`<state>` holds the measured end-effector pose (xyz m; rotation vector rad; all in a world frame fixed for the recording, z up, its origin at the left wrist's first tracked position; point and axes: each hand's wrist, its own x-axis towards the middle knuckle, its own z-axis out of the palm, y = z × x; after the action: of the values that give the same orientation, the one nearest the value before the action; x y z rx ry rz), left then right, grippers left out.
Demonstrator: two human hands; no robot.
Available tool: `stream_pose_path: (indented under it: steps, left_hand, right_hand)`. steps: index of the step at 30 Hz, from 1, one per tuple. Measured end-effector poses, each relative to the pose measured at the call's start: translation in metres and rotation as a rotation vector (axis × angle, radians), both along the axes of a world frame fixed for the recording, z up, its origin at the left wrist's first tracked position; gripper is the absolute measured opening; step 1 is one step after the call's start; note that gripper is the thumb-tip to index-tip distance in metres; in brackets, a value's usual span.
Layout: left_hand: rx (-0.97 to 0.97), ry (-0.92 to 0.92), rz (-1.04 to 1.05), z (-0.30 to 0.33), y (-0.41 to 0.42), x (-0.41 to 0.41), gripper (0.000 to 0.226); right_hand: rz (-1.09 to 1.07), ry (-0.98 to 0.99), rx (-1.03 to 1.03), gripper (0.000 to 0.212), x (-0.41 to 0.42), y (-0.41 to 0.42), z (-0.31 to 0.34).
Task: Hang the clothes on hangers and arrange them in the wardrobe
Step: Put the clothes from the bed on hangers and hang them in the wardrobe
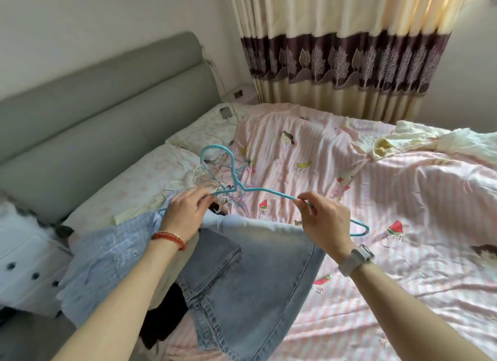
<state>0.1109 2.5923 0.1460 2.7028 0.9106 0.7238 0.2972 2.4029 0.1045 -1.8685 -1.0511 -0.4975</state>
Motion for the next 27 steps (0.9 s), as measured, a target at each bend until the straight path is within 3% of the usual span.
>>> stream_pose_path:
  steps: [3, 9, 14, 18, 23, 27]
  left_hand:
    - [-0.062, -0.066, 0.121, 0.020, -0.014, -0.058, 0.015]
    - [-0.102, -0.271, 0.347, 0.048, -0.069, -0.182, 0.020]
    - [-0.291, -0.406, 0.475, 0.052, -0.131, -0.276, 0.035]
    - [-0.372, -0.476, 0.646, 0.048, -0.186, -0.343, 0.036]
    - [-0.527, -0.571, 0.877, 0.025, -0.276, -0.423, 0.037]
    - [-0.548, -0.670, 1.041, 0.008, -0.332, -0.464, 0.037]
  right_hand:
    - [0.052, -0.118, 0.055, 0.026, -0.019, 0.027, 0.025]
    - [0.309, -0.169, 0.129, 0.030, -0.103, 0.084, 0.071]
    - [0.607, -0.094, 0.100, 0.023, -0.204, 0.107, 0.086]
    - [0.829, -0.055, -0.011, 0.025, -0.287, 0.099, 0.078]
    - [1.076, -0.164, -0.140, 0.041, -0.389, 0.063, 0.053]
    - [1.192, -0.214, -0.183, 0.040, -0.452, 0.032, 0.036]
